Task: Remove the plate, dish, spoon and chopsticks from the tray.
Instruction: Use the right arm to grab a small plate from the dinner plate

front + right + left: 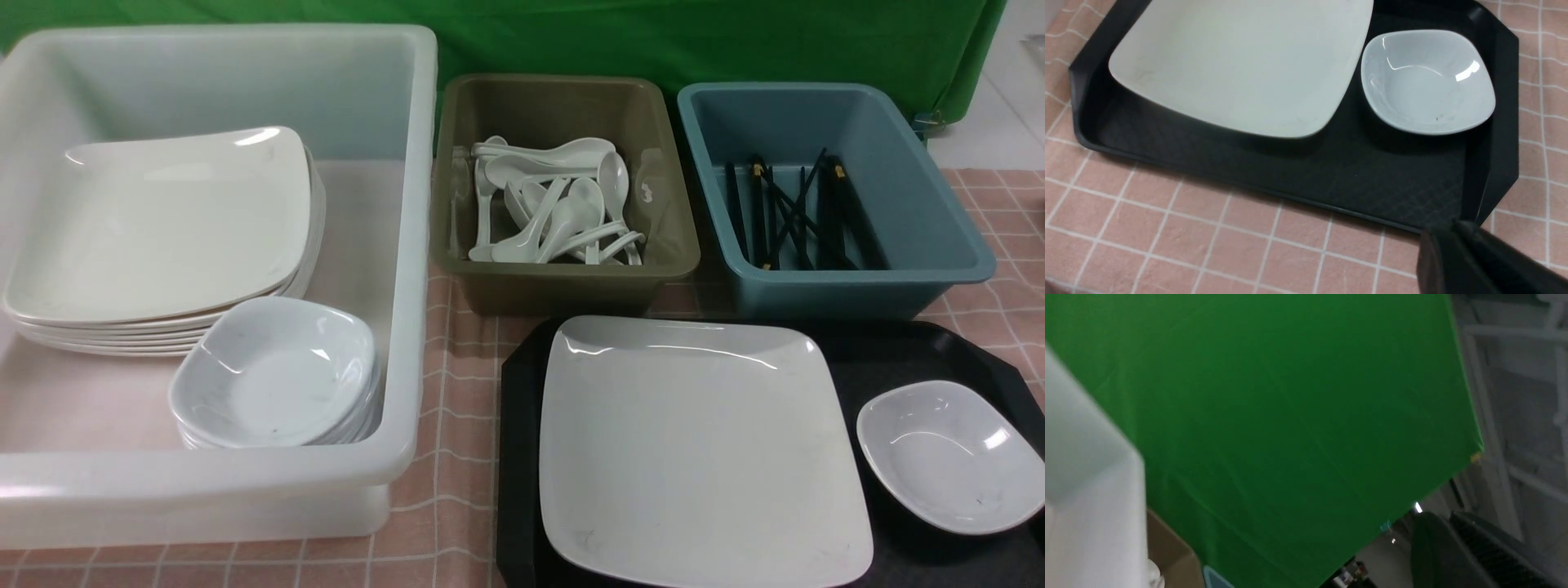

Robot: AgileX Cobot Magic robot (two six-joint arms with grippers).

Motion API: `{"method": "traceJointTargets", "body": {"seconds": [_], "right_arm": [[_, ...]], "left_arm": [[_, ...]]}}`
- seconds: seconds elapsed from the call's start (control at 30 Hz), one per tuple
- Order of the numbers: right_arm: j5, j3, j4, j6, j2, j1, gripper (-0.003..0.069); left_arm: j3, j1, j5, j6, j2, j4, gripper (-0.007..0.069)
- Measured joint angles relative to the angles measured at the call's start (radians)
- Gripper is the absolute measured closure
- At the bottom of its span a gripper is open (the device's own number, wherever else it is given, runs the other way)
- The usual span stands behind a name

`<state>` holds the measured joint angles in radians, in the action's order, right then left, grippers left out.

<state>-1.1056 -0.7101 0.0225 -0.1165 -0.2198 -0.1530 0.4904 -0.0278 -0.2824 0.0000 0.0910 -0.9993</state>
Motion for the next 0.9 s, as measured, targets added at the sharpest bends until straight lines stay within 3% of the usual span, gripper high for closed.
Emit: {"method": "traceJointTargets", "body": {"seconds": [0.1, 0.13, 0.17, 0.37, 0.63, 0.8, 0.9], "right_arm": [[0.007, 0.000, 0.000, 0.000, 0.000, 0.000, 0.0567], [0.007, 0.000, 0.000, 0.000, 0.000, 0.000, 0.0566], [0.012, 0.000, 0.000, 0.000, 0.000, 0.000, 0.0562], [0.032, 0.000, 0.000, 0.000, 0.000, 0.000, 0.0547], [0.016, 0.000, -0.010, 0.029, -0.042, 0.000, 0.0536], [-0.020, 0.000, -0.011, 0.031, -0.262, 0.000, 0.0529], [0.051, 0.000, -0.014, 0.014, -0.481, 0.000, 0.0470]], "left_arm": [[0.191, 0.000, -0.255, 0.057, 0.188, 0.094, 0.0604], [0.213, 0.000, -0.275, 0.060, 0.202, 0.106, 0.0604], [0.273, 0.000, -0.411, 0.084, 0.303, 0.139, 0.0604], [0.449, 0.000, -0.823, 0.225, 0.714, 0.200, 0.0604], [0.462, 0.000, -0.898, 0.332, 0.957, 0.168, 0.0604], [0.463, 0.000, -0.880, 0.340, 0.974, 0.174, 0.0604], [0.463, 0.000, -0.872, 0.341, 0.974, 0.204, 0.0604]]}}
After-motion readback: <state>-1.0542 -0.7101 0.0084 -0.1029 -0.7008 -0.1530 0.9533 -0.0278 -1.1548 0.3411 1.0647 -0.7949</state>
